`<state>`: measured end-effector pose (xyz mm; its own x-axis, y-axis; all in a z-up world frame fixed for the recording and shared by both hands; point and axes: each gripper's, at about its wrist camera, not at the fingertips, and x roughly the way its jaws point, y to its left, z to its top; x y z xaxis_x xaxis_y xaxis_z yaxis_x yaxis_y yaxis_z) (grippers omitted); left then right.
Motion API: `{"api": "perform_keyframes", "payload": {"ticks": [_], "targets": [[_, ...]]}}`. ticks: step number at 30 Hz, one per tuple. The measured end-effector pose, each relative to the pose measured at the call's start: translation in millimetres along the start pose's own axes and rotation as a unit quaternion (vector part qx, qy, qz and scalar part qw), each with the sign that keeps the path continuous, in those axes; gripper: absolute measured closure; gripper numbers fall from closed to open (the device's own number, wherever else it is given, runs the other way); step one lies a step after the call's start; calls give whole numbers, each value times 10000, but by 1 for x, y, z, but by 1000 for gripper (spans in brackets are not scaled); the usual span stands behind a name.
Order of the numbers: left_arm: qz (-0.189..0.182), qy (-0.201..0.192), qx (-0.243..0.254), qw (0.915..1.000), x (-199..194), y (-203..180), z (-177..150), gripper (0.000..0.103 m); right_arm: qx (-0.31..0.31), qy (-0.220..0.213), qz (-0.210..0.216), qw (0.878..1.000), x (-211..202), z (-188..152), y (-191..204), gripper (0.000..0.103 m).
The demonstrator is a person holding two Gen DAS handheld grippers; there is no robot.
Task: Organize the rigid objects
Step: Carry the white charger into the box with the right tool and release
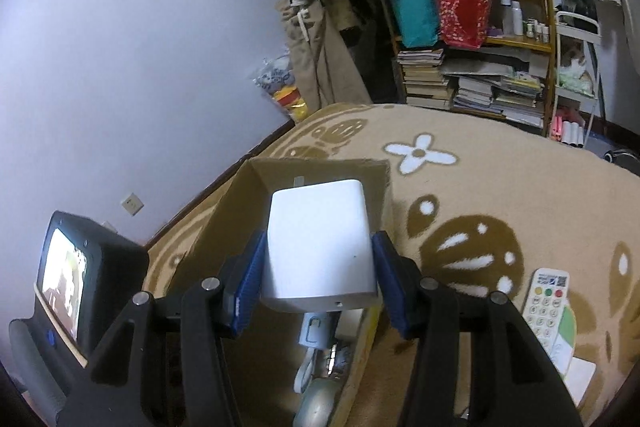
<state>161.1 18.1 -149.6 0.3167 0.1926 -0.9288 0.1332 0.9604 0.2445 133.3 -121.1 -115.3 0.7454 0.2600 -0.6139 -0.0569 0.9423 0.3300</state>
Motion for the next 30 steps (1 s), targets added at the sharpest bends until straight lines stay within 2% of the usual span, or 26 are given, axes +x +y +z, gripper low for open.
{"api": "perform_keyframes", "payload": {"ticks": [11, 30], "targets": [[-26, 1, 0, 10000, 0, 2, 0, 86, -149, 166, 95, 9997, 8, -8, 8, 46], [-47, -3, -4, 10000, 0, 1, 0, 86, -301, 328, -55, 9990, 15, -10, 9, 46]]}}
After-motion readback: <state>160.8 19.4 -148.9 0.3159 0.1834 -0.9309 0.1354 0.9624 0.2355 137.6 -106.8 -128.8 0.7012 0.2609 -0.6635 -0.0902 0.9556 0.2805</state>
